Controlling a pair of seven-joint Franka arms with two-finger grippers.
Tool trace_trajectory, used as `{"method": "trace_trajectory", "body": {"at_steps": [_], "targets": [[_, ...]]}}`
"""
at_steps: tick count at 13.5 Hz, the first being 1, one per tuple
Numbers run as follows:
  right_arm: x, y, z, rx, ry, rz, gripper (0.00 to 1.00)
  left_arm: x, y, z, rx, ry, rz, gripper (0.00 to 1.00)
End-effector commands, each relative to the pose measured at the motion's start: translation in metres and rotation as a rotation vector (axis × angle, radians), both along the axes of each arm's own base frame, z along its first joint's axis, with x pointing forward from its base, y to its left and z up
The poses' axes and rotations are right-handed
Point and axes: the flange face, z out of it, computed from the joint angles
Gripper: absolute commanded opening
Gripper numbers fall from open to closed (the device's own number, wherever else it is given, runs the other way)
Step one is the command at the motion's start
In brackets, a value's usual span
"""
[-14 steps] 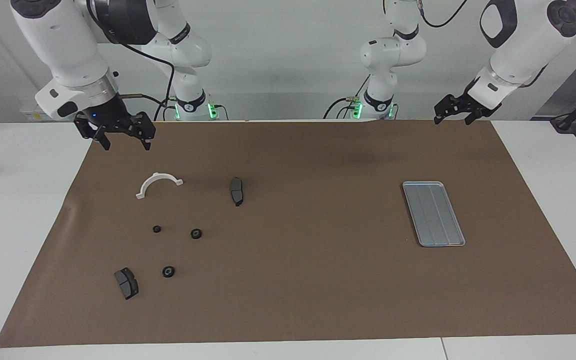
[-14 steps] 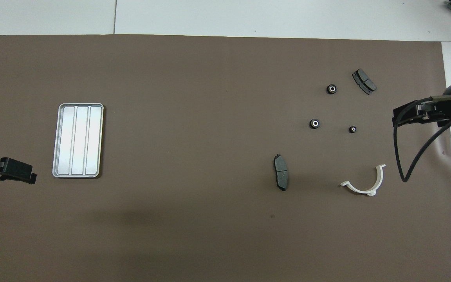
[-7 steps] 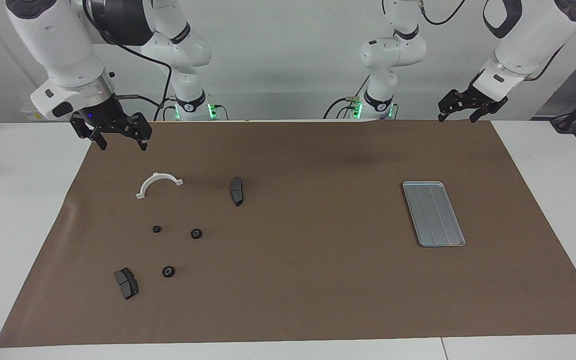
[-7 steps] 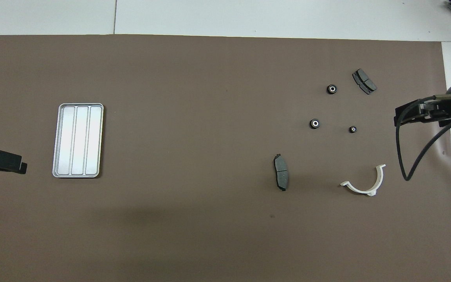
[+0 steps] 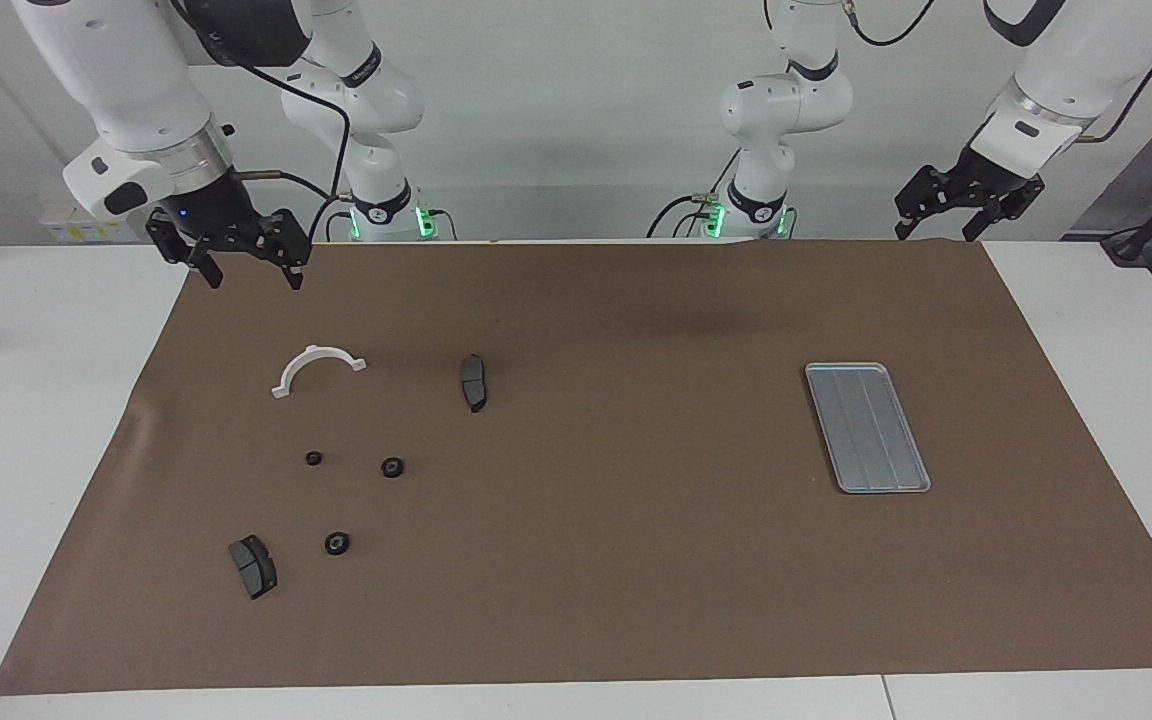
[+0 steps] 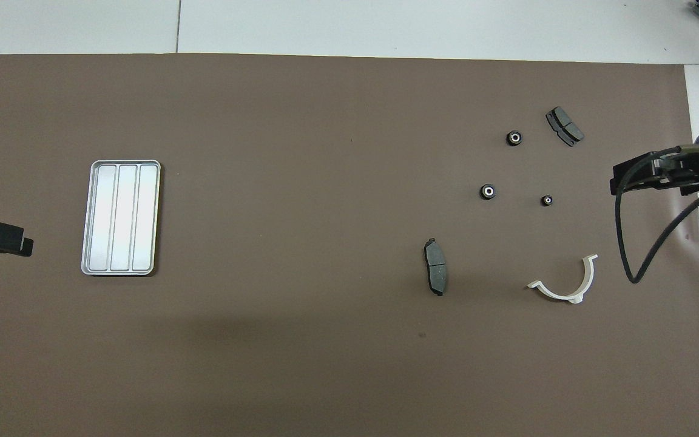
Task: Place bearing gear from tray to pile
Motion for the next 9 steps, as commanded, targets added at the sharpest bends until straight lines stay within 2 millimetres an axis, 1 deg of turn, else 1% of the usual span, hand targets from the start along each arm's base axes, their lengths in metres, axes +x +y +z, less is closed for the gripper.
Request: {"method": "trace_trajectory", "body": {"at_steps": [1,3,5,7,9], "targets": [[-0.006,0.004,0.004,0.021,0.017,-0.025,1.0,0.008,0.0,0.004,0.003,-0.012,-0.004,1.0],[-0.006,0.003,0.004,0.021,0.017,-0.025,1.0,0.01,-0.006,0.003,0.005,-0.016,0.021,1.0],[-0.006,0.003,0.004,0.018,0.017,-0.021,1.0,0.014,-0.011,0.007,0.003,-0.049,0.145,1.0],[-0.005,0.001,0.003,0.019,0.014,-0.024,1.0,0.014,-0.011,0.008,0.003,-0.056,0.134,1.0],[-0.006,0.0,0.004,0.019,0.016,-0.024,1.0,0.014,-0.012,0.008,-0.001,-0.06,0.077,1.0]]}}
